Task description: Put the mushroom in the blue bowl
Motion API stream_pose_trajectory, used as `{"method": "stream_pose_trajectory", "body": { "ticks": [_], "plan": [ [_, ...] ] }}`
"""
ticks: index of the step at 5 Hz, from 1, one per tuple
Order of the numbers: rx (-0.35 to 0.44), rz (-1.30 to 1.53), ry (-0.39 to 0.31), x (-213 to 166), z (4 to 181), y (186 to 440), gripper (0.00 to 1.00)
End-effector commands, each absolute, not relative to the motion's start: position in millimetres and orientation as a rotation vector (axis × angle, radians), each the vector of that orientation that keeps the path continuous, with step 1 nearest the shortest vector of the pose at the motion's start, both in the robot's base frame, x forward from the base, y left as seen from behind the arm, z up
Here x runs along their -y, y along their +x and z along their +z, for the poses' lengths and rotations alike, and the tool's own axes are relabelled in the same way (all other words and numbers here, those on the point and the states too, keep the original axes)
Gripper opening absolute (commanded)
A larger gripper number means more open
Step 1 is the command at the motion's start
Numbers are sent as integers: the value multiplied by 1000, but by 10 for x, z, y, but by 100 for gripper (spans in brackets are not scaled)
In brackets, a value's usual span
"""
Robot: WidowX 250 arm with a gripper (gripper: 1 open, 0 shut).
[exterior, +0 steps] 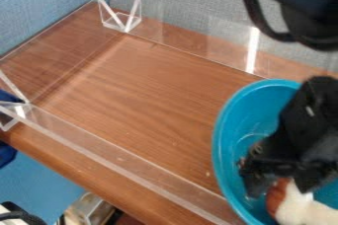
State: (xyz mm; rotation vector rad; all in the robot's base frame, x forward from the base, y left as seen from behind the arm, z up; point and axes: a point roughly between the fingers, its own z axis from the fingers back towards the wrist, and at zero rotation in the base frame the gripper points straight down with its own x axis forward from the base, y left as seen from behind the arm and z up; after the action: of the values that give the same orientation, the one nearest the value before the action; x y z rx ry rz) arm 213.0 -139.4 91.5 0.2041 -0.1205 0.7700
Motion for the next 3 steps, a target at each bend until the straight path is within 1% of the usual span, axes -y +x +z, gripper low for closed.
{"method": "stream_pose_trajectory", "body": {
  "ticks": [1, 2, 3],
  "plan": [
    [158, 819, 131, 1520, 1136, 2146, 100],
    [153, 852, 137, 1576, 1091, 2106, 100],
    [151, 846, 139, 1622, 1064, 2096, 0]
  ]
}}
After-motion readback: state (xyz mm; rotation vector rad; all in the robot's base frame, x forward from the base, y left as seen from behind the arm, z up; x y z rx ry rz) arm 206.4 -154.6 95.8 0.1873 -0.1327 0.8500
